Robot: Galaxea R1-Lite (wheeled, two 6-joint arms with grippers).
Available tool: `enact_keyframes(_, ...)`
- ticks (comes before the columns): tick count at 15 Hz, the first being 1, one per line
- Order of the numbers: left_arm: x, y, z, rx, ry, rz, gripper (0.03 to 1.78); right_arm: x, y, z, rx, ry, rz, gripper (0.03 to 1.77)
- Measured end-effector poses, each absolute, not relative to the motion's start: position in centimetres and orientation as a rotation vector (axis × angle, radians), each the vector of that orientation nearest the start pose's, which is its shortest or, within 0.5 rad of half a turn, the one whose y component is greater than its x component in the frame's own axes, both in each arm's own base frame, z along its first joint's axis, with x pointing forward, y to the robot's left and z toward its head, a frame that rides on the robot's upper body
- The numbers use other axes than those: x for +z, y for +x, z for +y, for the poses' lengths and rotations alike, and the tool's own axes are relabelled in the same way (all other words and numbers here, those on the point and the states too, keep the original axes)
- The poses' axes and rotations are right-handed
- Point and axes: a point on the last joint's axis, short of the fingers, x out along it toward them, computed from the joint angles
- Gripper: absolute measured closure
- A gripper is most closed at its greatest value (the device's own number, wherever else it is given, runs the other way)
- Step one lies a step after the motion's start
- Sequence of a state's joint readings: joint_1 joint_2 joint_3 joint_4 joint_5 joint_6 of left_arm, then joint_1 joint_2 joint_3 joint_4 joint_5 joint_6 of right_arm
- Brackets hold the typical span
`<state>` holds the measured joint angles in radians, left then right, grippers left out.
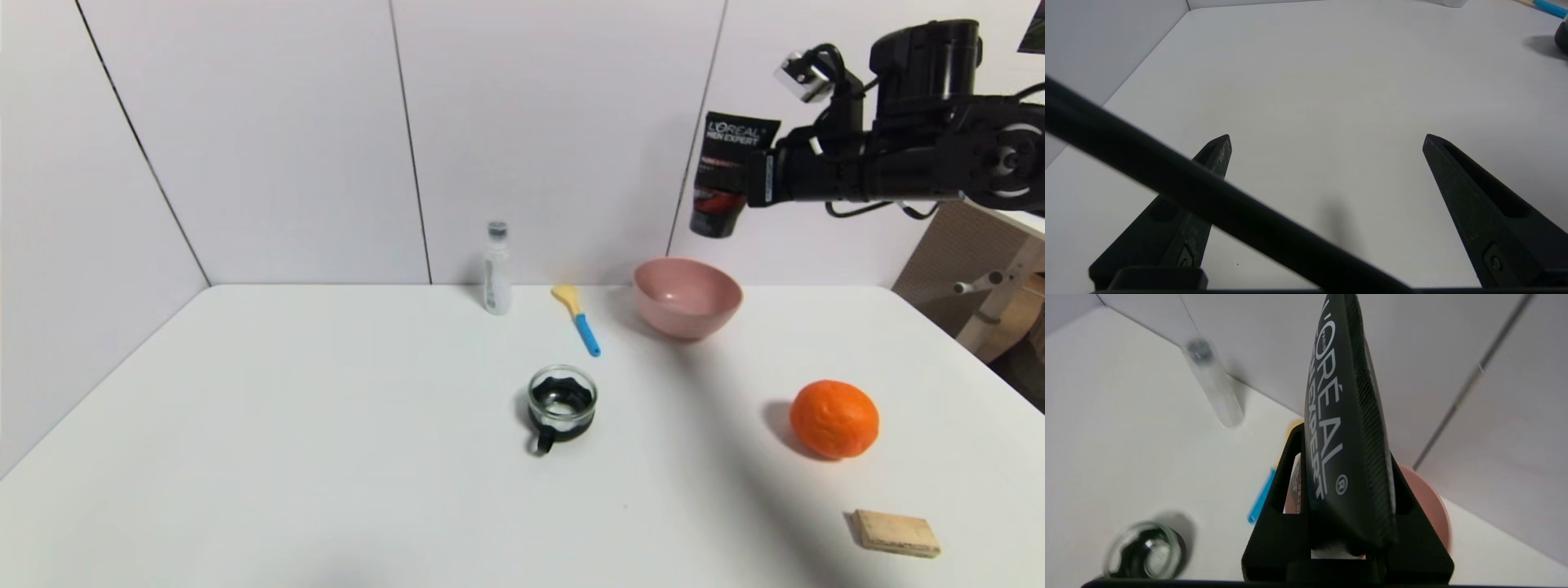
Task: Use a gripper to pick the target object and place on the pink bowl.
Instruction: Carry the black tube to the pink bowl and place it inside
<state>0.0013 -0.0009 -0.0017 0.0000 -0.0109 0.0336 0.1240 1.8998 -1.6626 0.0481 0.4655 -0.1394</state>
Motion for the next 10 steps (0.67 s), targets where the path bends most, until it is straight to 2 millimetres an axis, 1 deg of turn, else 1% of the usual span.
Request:
enact_keyframes(2,7.6,-2.3,0.0,-0.009,0.033,-0.003,0.12,27.0,37.6,3.7,0.591,-0.080,0.270,1.44)
enact_keyframes(4,7.6,-2.3,0.0,-0.010,0.033,-0.002,0.12,25.4,38.2,2.7,0.588,-0.079,0.251,1.44)
enact_keyframes(7,7.6,-2.3,0.0,-0.009,0.033,-0.002,0.12,23.0,40.0,2.5,0.583,-0.091,0.211,1.44)
enact_keyframes(10,7.6,-2.3,0.0,-0.010,0.034,-0.002,0.12,20.3,41.7,2.8,0.593,-0.084,0.252,1.44)
